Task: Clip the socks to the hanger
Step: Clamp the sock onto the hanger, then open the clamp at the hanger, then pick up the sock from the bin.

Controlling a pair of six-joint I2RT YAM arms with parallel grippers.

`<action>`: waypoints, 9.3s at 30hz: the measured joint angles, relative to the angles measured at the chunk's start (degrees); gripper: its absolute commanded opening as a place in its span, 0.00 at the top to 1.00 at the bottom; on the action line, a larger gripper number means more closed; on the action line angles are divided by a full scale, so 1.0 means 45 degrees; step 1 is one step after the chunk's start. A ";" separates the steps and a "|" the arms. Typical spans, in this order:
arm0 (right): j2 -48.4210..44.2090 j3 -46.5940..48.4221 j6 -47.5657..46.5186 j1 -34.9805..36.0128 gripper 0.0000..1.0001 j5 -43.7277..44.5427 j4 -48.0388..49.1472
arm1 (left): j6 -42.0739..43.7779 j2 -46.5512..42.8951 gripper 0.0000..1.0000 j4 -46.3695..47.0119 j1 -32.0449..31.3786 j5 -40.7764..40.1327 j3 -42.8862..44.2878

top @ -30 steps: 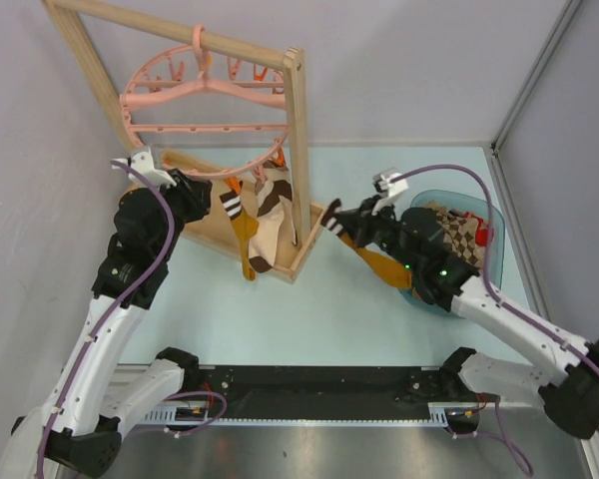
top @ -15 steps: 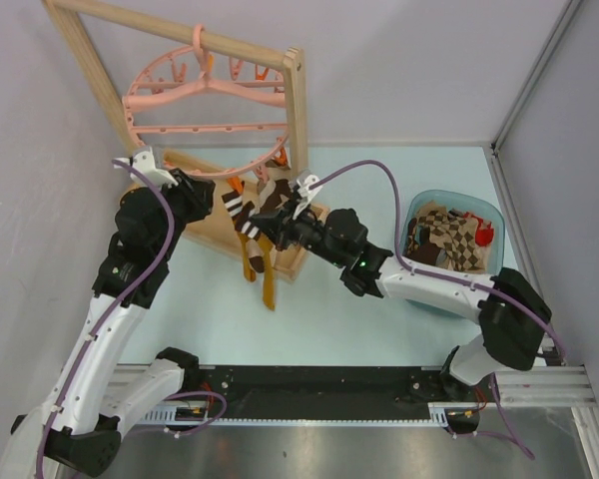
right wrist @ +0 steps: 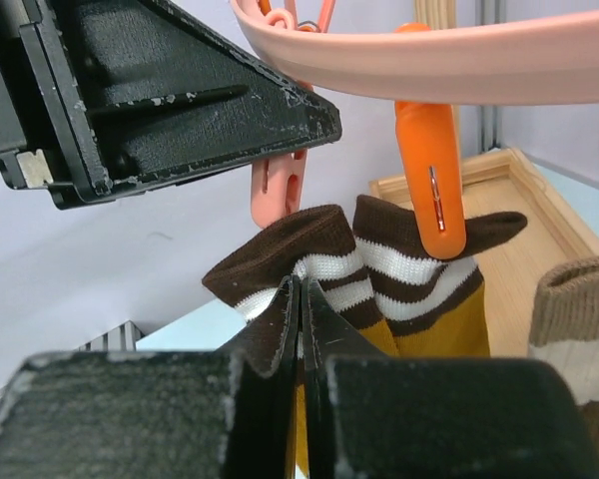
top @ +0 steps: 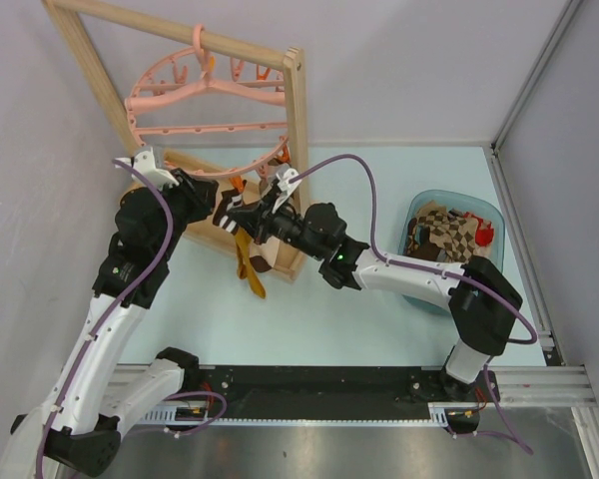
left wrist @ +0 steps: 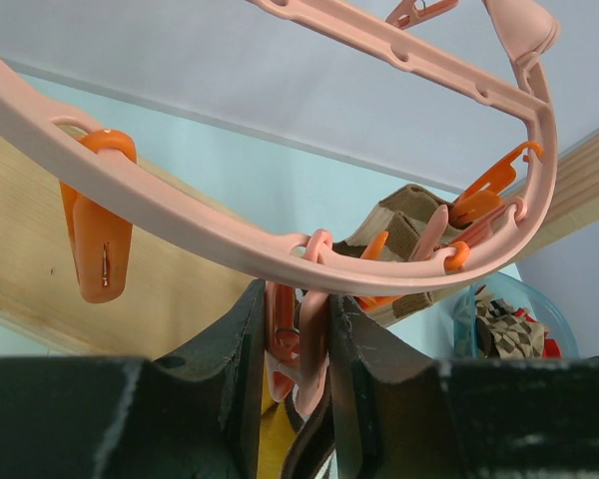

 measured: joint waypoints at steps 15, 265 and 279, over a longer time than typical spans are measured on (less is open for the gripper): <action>0.0461 0.0253 0.0151 0.0015 1.00 -0.0005 0.0063 | -0.0019 -0.0019 1.00 0.0078 -0.0024 0.0073 0.0000; -0.7912 -0.6800 0.2074 -1.4212 0.96 0.2278 -1.3420 | 0.2540 0.0345 0.94 -0.0194 0.2958 0.6640 0.0194; -1.4542 -0.8417 0.4226 -1.3168 0.44 0.1802 -1.5557 | 0.2433 0.0389 0.94 -0.0126 0.2715 0.6645 0.0199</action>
